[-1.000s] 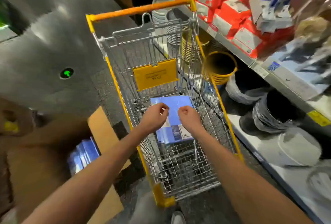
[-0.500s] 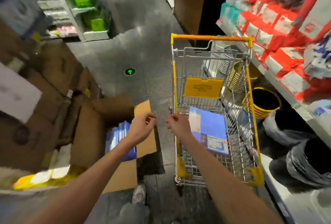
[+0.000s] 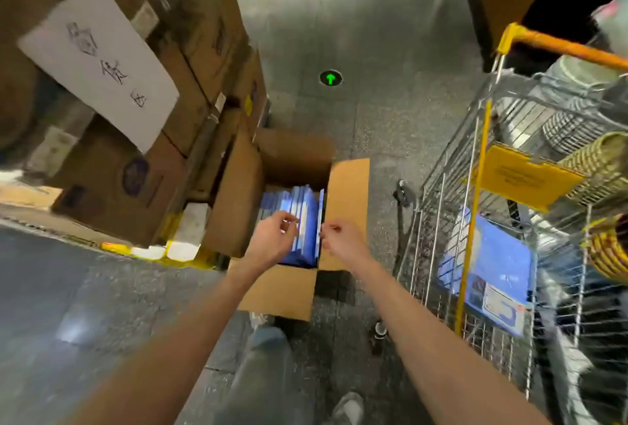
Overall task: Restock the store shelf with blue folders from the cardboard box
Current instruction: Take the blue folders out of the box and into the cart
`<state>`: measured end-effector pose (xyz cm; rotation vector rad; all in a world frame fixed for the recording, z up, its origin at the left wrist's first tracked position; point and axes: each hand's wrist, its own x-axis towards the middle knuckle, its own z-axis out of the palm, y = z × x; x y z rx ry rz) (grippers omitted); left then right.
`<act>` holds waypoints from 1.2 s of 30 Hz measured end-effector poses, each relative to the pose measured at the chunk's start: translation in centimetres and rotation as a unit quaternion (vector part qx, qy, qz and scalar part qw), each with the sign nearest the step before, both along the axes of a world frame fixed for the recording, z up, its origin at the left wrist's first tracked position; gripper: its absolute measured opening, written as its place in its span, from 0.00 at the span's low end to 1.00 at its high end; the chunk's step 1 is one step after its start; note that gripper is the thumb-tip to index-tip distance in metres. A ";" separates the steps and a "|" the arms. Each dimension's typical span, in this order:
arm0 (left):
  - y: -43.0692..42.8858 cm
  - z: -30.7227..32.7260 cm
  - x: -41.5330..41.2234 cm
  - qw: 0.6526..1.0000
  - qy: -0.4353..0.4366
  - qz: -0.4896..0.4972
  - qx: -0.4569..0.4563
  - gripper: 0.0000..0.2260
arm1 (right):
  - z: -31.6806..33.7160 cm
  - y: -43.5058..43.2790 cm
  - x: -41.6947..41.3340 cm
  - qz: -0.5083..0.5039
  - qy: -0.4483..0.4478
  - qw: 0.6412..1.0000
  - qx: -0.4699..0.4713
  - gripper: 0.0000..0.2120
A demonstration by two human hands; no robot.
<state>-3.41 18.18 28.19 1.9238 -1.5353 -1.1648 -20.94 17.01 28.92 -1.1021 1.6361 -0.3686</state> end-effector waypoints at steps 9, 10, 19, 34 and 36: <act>-8.0 -7.8 7.3 0.993 -0.003 -0.041 0.114 0.10 | -7.9 -7.0 5.0 0.044 0.110 0.990 0.079 0.13; -8.5 -9.0 7.7 0.990 -0.002 -0.044 0.133 0.10 | -9.6 -7.4 5.0 0.062 0.124 0.987 0.086 0.11; -13.1 -22.1 6.9 0.980 0.022 0.035 0.196 0.09 | -24.2 -11.9 3.8 0.053 0.153 0.977 0.136 0.14; -13.6 -41.5 4.7 0.940 0.051 0.165 0.294 0.09 | -44.9 -14.9 5.1 0.049 0.191 0.974 0.112 0.33; -13.6 -42.5 4.9 0.939 0.046 0.162 0.300 0.09 | -46.3 -15.4 5.6 0.044 0.179 0.976 0.117 0.33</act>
